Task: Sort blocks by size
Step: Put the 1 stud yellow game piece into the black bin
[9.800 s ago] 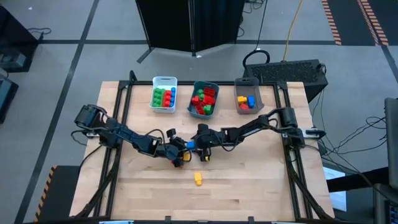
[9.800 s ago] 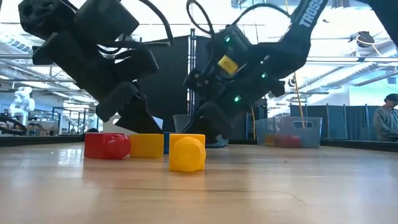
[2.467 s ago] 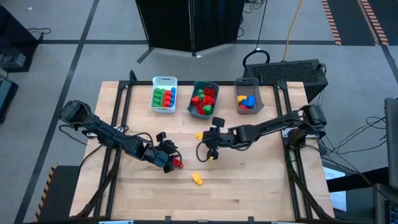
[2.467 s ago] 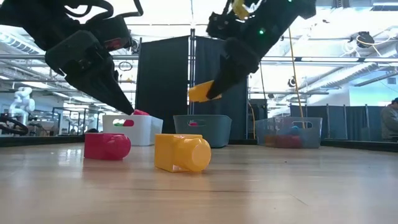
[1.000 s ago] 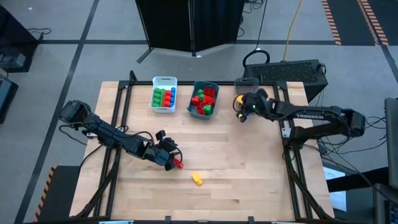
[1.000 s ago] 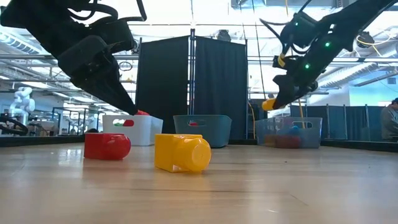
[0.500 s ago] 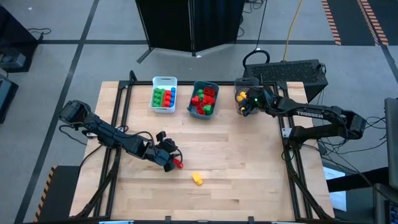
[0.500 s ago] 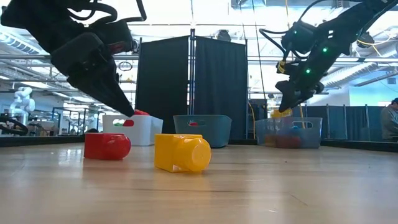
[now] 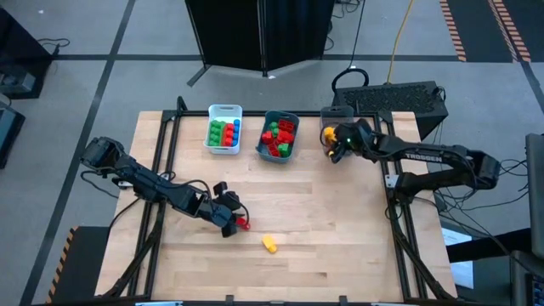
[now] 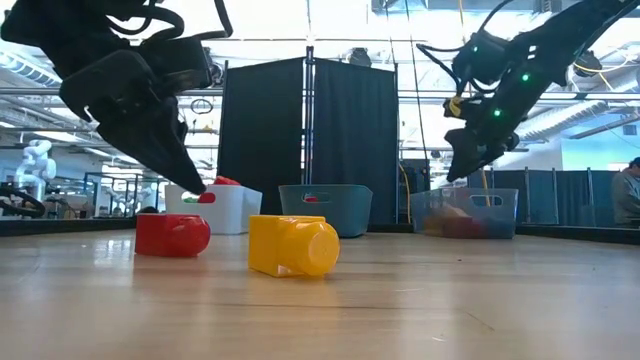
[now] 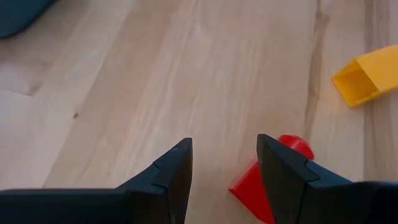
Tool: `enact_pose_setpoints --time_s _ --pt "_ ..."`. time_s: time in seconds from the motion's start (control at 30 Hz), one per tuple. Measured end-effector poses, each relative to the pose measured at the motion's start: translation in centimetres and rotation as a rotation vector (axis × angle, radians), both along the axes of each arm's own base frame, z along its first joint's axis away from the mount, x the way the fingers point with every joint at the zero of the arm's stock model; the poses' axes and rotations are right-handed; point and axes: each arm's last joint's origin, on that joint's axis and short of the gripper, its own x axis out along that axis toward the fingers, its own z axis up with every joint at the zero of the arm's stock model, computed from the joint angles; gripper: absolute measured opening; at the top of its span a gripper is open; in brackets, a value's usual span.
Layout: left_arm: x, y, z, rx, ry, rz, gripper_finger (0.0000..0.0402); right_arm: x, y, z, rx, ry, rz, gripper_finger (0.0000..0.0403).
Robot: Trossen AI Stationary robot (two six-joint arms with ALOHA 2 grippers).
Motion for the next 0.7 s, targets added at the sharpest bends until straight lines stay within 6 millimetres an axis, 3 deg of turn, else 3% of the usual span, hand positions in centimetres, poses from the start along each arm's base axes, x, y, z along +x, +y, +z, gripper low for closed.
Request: enact_pose_setpoints --time_s 0.27,0.43,0.7 --pt "-0.1 -0.1 -0.1 -0.051 0.024 0.002 0.0160 1.2 2.4 1.9 -0.065 -0.151 0.127 0.0196" --pt "-0.5 0.0 -0.4 -0.075 0.064 0.033 0.0160 2.6 4.7 2.7 -0.027 -0.270 0.316 0.0194" --pt "-0.6 0.0 -0.5 -0.101 0.094 0.030 0.0160 4.9 9.7 2.0 0.062 -0.321 0.613 0.0194"
